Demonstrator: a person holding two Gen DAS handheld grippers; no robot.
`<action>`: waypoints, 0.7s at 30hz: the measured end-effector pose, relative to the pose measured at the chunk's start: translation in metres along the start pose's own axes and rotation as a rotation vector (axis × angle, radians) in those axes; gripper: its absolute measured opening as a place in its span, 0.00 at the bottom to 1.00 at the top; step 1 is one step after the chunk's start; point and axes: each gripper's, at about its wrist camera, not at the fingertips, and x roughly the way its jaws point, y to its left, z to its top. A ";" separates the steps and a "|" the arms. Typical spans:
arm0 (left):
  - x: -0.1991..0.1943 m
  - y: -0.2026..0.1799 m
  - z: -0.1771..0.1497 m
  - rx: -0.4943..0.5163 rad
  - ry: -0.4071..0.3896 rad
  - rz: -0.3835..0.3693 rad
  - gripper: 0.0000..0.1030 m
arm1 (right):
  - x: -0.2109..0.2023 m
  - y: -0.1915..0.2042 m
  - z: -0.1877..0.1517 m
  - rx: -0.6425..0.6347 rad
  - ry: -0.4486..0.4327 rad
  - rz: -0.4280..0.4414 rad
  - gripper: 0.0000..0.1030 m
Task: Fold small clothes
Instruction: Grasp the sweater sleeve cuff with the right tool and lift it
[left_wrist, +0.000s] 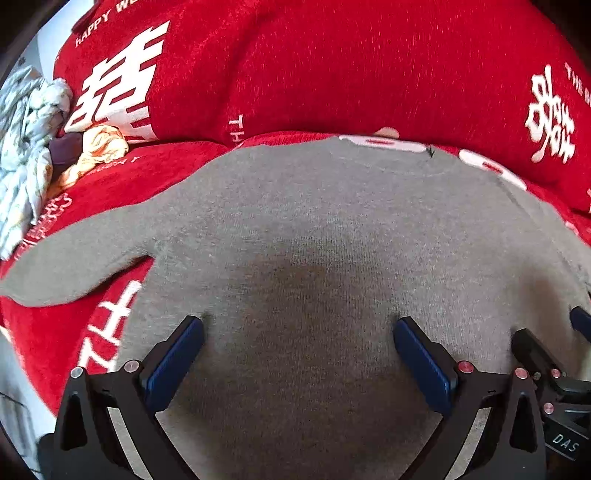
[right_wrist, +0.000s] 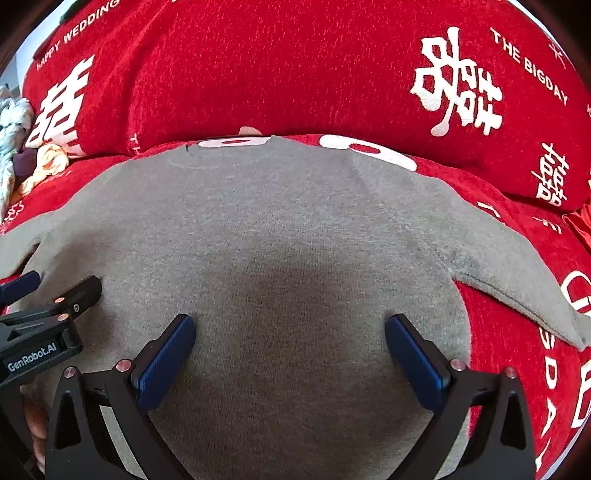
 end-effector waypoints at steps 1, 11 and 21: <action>-0.002 -0.001 0.002 -0.001 0.003 0.008 1.00 | -0.001 -0.002 0.000 0.000 0.000 -0.004 1.00; -0.020 -0.037 0.029 -0.016 0.019 -0.045 1.00 | -0.027 -0.062 0.013 0.101 -0.075 -0.081 1.00; -0.035 -0.116 0.030 0.143 0.006 -0.086 1.00 | -0.044 -0.121 0.010 0.185 -0.091 -0.098 1.00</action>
